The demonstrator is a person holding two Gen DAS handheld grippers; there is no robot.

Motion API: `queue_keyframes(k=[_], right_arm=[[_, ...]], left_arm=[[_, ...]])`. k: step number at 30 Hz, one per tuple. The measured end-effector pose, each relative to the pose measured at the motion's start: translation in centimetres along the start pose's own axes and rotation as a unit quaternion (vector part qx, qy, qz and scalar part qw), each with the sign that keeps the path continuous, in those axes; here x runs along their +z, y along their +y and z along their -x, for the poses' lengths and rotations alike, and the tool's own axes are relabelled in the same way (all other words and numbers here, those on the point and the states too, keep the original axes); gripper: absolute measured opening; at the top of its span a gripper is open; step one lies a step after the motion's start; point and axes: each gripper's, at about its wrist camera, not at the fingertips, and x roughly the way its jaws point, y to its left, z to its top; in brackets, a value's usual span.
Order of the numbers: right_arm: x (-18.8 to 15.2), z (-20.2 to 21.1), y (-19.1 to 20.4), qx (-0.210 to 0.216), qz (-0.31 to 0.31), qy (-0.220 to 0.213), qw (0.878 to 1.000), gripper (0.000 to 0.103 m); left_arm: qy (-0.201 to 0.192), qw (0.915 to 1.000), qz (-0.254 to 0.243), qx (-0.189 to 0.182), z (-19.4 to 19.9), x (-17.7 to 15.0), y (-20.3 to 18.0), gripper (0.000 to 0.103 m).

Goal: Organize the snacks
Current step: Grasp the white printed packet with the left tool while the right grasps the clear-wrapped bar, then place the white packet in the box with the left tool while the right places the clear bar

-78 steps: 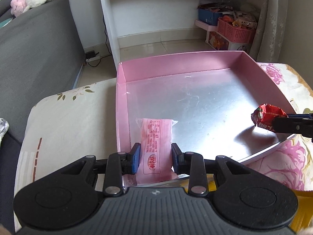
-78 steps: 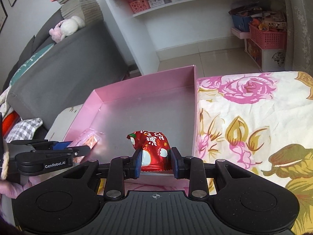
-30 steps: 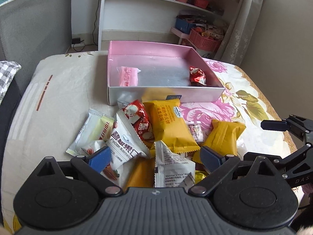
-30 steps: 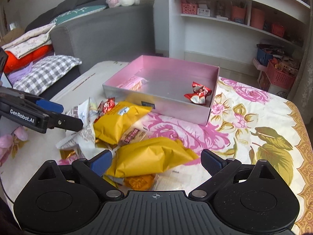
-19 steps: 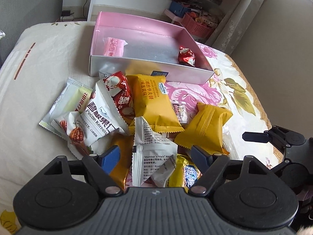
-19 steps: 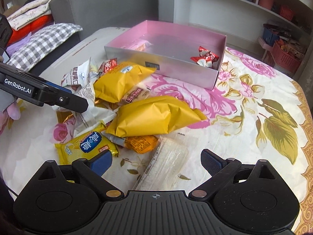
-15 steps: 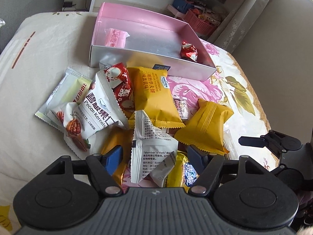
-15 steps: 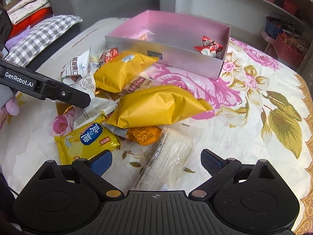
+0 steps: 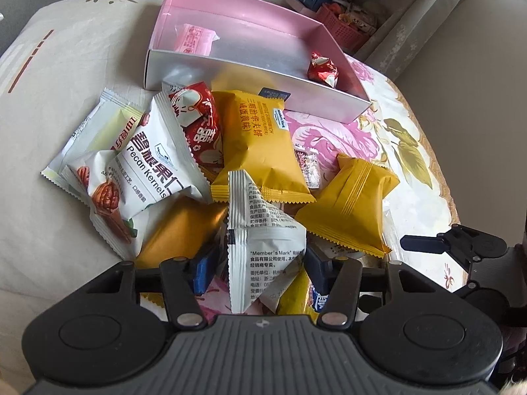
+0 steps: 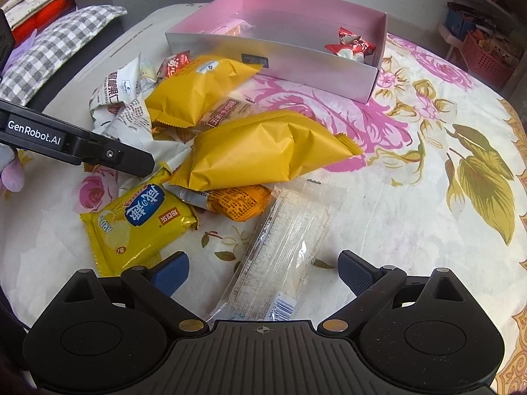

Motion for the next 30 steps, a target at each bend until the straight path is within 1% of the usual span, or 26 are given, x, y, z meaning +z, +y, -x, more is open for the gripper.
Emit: queue_keyframes(k=[7,13,15,17,18,20,21,23,30], right_arm=[[0.2,-0.1,-0.2,-0.002,-0.009,0.002,1.000,0.096],[0.4,-0.2,-0.3,-0.004,-0.015,0.004,1.000,0.084],[0.5,0.0,-0.4,-0.005,-0.020,0.000,1.000,0.076],[0.6,0.3,-0.6,-0.007,-0.026,-0.002,1.000,0.059],[0.7,0.3,-0.8,-0.008,-0.028,-0.003,1.000,0.055],[0.7,0.4,-1.0,-0.011,-0.033,-0.004,0.999,0.042],[0.7,0.5,-1.2,-0.012,-0.035,-0.004,0.999,0.039],[0.7,0.6,-1.3,-0.014,-0.038,-0.005,0.999,0.027],[0.9,1.3,-1.5,-0.013,-0.041,-0.013,0.999,0.021]], left_arm=[[-0.001,1.0000,0.007,0.000,0.1,0.1,0.0,0.052],[0.000,0.9999,0.012,0.002,0.2,0.1,0.1,0.050],[0.001,0.9999,0.016,0.004,0.3,0.2,0.2,0.050],[0.001,0.9998,0.017,0.005,0.4,0.2,0.2,0.049],[0.001,0.9998,0.017,0.005,0.5,0.2,0.2,0.049],[-0.001,0.9998,0.017,0.006,0.7,0.2,0.1,0.048],[-0.003,0.9998,0.017,0.007,0.8,0.2,0.1,0.048],[-0.005,0.9998,0.017,0.006,1.1,0.3,0.1,0.048],[-0.011,0.9998,0.014,0.005,2.1,0.5,-0.2,0.048]])
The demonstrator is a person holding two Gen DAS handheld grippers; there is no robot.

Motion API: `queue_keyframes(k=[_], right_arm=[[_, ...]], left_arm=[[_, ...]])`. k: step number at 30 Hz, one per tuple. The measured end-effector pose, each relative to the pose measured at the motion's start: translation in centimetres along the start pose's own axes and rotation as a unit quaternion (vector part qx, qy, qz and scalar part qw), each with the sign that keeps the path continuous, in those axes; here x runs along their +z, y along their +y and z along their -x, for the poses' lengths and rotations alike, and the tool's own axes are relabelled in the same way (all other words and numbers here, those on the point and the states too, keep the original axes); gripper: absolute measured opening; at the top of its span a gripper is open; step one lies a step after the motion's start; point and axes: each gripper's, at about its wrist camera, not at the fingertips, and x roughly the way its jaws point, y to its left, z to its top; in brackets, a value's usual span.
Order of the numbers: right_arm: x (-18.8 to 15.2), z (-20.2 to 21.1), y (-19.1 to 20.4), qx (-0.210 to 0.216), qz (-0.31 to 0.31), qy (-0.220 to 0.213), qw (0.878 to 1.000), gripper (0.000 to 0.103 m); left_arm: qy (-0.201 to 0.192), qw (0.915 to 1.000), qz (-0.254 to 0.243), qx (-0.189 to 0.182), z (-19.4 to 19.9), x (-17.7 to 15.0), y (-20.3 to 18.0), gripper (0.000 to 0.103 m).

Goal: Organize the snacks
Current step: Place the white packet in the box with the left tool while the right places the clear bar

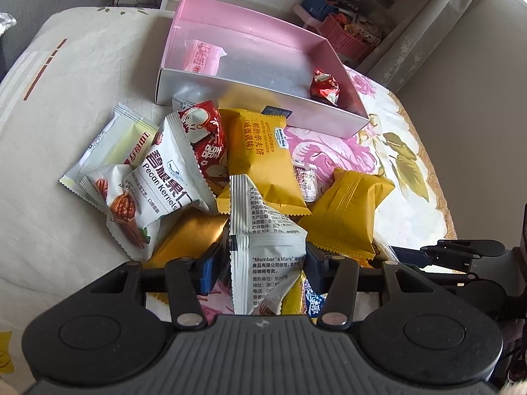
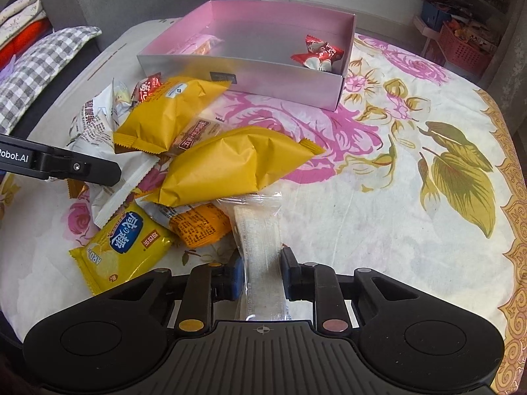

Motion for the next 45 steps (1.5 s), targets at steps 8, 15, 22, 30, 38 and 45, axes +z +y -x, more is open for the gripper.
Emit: queue_keyframes(k=[8,15,22,30,38,45], right_arm=[[0.6,1.2,-1.2,0.018,-0.029,-0.014,0.999,0.019],[1.3,3.3,-2.5,0.031,-0.053,-0.044,0.997,0.019],[2.6,5.1,-3.2,0.047,-0.074,-0.078,0.993,0.019],[5.2,4.2,-4.1,0.061,-0.111,-0.083,0.988,0.019],[8.0,3.0,-5.0,0.069,-0.149,-0.107,0.981,0.019],[10.1,0.8,-5.5,0.073,-0.178,-0.126,0.973,0.019]], left_arm=[[-0.017,0.9998,-0.006,-0.013,1.4,0.3,-0.5,0.048],[-0.037,0.9990,-0.014,-0.022,2.6,0.8,-1.2,0.047],[-0.060,0.9976,-0.014,-0.033,3.6,1.6,-1.8,0.047],[-0.083,0.9962,0.007,-0.025,3.5,3.5,-1.6,0.047],[-0.123,0.9921,0.024,-0.009,2.5,5.8,-1.5,0.047],[-0.148,0.9874,0.055,0.009,0.3,8.1,-0.7,0.047]])
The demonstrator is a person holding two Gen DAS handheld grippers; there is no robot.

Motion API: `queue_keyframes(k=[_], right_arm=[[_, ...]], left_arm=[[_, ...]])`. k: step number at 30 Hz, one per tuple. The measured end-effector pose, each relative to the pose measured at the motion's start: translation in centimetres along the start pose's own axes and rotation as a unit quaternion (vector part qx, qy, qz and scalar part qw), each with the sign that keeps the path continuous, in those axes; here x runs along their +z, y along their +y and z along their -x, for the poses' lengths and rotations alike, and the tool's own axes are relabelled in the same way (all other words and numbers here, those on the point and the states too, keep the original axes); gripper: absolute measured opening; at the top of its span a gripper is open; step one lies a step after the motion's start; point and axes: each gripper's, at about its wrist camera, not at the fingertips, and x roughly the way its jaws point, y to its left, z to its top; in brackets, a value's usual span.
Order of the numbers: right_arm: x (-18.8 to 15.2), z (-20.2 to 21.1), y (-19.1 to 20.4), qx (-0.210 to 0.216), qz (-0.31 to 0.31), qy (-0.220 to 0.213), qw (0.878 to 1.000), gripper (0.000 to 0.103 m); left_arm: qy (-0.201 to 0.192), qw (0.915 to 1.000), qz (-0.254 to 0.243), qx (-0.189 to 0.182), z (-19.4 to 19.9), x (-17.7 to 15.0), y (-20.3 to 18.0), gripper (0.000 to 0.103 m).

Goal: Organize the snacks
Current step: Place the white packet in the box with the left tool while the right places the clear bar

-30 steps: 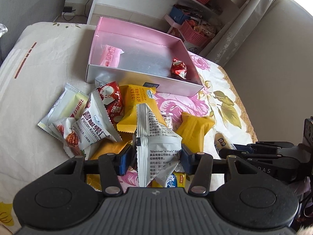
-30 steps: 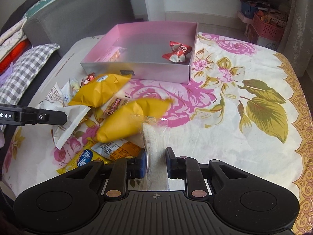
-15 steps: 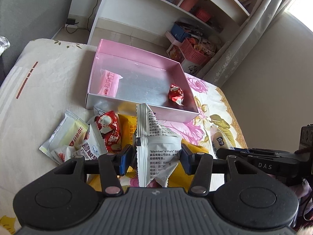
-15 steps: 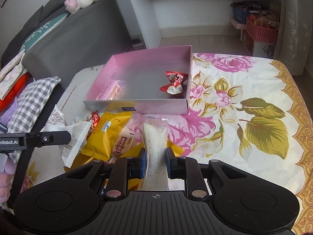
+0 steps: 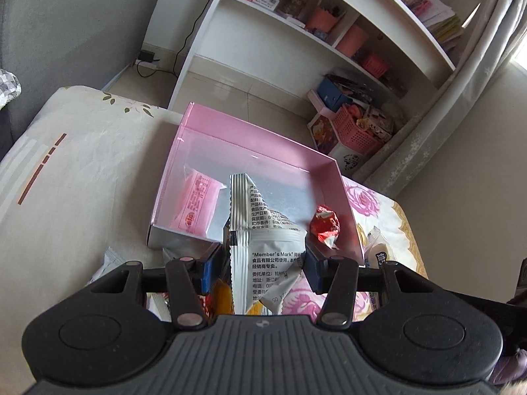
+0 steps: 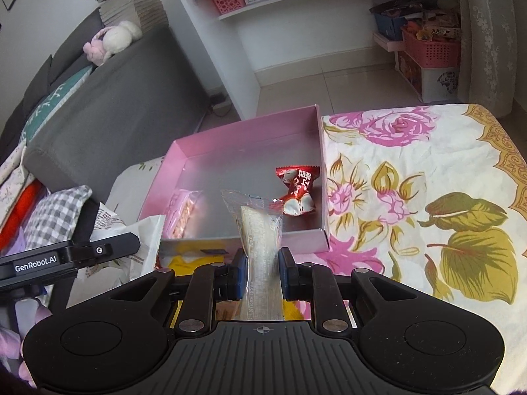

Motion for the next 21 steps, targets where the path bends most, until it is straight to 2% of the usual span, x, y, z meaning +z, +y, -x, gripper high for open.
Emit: queue_keyframes(k=[9,13,17,21], right_arm=[[1.6,-2.3,-0.6,0.021,-0.019,-0.067,0.997,0.019],[2.5,-3.7,-0.8,0.037,-0.039,-0.090,0.995,0.019],[3.5,-5.3,-0.6,0.044,-0.038,-0.095,0.994,0.019],[3.7,-6.9,-0.2,0.048,-0.030,-0.086,0.995,0.019]], left_arm=[[-0.061,0.9978,-0.011,0.021,-2.1,0.3,-0.3,0.047],[-0.057,0.9972,-0.039,0.028,-3.7,0.4,-1.0,0.047],[-0.052,0.9950,-0.080,0.026,-5.1,0.9,-1.7,0.048],[-0.032,0.9959,-0.080,0.030,-6.2,0.6,-0.9,0.048]])
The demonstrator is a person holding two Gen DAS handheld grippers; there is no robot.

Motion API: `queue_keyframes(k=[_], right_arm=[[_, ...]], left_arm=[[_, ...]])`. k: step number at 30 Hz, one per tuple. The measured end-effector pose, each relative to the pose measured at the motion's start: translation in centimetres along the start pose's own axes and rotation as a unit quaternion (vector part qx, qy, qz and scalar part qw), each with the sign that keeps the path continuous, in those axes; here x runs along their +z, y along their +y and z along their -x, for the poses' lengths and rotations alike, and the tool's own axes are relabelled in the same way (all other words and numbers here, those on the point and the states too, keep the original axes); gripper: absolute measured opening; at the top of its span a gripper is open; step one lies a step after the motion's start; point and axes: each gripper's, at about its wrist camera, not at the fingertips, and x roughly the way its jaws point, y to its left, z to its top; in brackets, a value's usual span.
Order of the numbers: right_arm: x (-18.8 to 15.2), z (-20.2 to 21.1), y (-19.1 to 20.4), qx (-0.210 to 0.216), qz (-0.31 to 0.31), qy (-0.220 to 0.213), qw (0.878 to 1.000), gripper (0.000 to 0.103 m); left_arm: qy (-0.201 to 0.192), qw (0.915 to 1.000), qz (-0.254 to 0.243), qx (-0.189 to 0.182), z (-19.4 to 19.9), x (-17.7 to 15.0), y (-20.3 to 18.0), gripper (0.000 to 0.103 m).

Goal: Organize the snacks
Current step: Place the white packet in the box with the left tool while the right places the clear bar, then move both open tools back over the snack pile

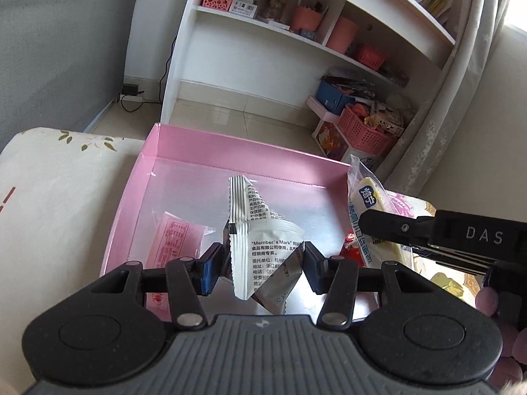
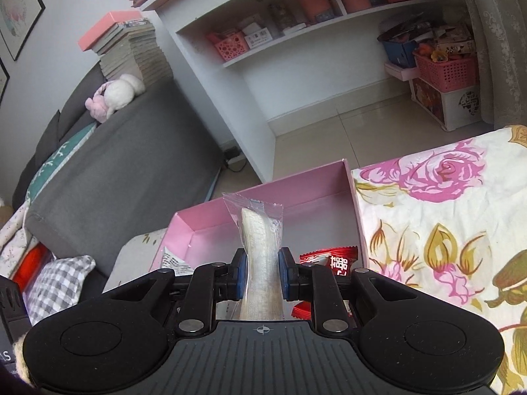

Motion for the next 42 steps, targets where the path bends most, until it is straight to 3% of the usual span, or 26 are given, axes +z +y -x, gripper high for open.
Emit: queue_keyframes(k=[6,12,14,18,23,37,42], right_arm=[[-0.3,-1.3,-0.5,0.004,-0.019,0.008,1.000,0.019],[-0.4,-1.3,-0.4,-0.001,-0.014,0.014,1.000,0.023],[-0.4,-1.0,-0.5,-0.005,-0.016,0.012,1.000,0.024],[-0.2,-0.5,-0.6,-0.010,-0.015,0.015,1.000,0.025],[-0.2,0.8,-0.2,-0.010,-0.006,0.015,1.000,0.040],[-0.9,5.9,0.9,-0.022,0.016,0.008,1.000,0.086],[-1.5,7.3,1.5,-0.044,0.022,0.017,0.999,0.091]], left_arm=[[0.019,0.9998,0.000,0.008,-0.5,-0.5,0.6,0.048],[0.006,0.9999,-0.012,0.007,0.2,-0.4,0.1,0.051],[0.000,0.9998,-0.017,0.006,0.3,-0.2,-0.1,0.059],[-0.007,0.9997,-0.023,0.007,0.8,0.0,-0.4,0.067],[-0.014,0.9993,-0.033,0.014,1.7,0.0,-0.7,0.082],[-0.006,0.9978,-0.061,0.025,4.9,-0.5,-1.5,0.100],[0.004,0.9974,-0.062,0.036,6.2,-1.0,-1.4,0.102]])
